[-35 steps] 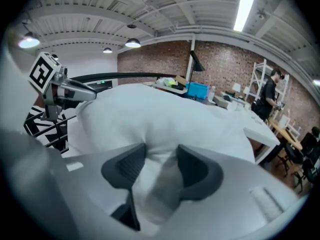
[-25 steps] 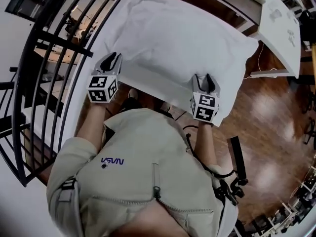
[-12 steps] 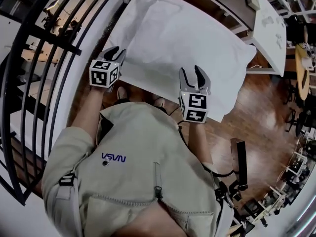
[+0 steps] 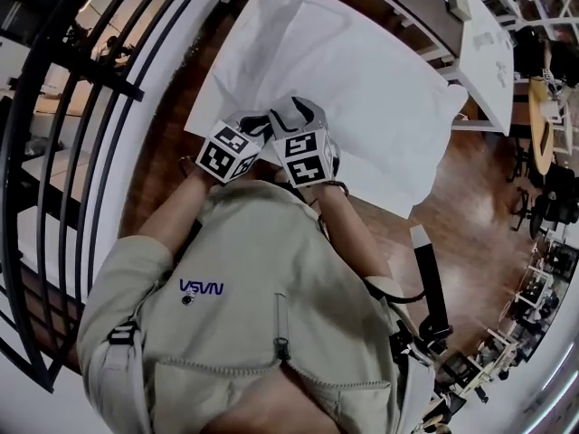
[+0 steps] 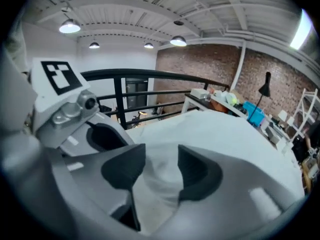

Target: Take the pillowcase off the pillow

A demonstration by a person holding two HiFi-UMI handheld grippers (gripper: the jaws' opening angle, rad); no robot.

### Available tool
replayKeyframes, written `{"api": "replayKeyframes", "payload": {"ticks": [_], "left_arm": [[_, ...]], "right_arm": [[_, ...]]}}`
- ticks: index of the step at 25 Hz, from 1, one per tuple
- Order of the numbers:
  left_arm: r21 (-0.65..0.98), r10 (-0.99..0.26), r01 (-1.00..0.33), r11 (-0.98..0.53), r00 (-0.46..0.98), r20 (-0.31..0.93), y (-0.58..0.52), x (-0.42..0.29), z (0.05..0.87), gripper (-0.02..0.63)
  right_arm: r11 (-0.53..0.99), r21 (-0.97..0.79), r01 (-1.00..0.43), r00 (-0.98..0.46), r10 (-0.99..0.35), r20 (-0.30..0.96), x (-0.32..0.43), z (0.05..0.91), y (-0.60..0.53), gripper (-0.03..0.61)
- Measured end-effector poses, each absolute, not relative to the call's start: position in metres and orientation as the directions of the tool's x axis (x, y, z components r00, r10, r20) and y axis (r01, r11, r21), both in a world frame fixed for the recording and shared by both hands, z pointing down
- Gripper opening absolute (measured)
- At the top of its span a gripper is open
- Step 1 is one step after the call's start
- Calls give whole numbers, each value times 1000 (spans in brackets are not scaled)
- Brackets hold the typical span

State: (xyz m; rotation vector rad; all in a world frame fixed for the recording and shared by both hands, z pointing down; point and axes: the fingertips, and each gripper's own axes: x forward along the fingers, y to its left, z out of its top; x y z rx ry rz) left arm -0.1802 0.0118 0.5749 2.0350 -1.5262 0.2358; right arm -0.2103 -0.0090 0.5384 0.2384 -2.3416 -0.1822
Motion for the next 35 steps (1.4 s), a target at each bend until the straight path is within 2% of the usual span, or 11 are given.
{"api": "replayKeyframes", "payload": {"ticks": [1,3,7,9,12,14,17,19,23,30,35], "left_arm": [[333,-811,-924,-189,338,477,13,-174,578,51],[317,-806,-931,-183,327,494,15,-173,584,105],[317,-863,-947,-48,199,465,23,-211,574,56],[336,-884,-939,70,97,457,28,-242,571,48],[371,-872,-919,133,69,484,27,-265,578,67],[409,-853,-908,94,138,504,21,-259,587,124],[490,-839,-870,55,225,495,13,-247,595,132],[520,-836,-853,37,259,484,9,-240,597,128],[470,-833,-882,-21,275,480,7,-236,584,33],[525,-925,-851,7,195,327,3,-264,521,23],[605,-955,-796,32,155,254,5,-276,507,21]], "right_arm": [[975,195,-111,-676,-218,704,-215,547,-9,189],[976,189,-105,-647,-212,733,-220,561,-13,187],[970,231,-77,-621,-228,750,-220,572,-24,60],[971,223,-79,-641,-221,735,-215,566,-25,30],[973,207,-106,-676,-223,702,-205,552,-25,23],[973,195,-121,-691,-224,688,-201,547,-24,20],[974,187,-127,-700,-222,679,-198,545,-21,18],[974,184,-128,-702,-220,678,-195,546,-20,17],[974,179,-142,-705,-226,672,-186,542,-21,16],[938,235,-255,-733,-346,585,-152,509,-47,6],[894,223,-388,-684,-441,581,-109,505,-74,5]]}}
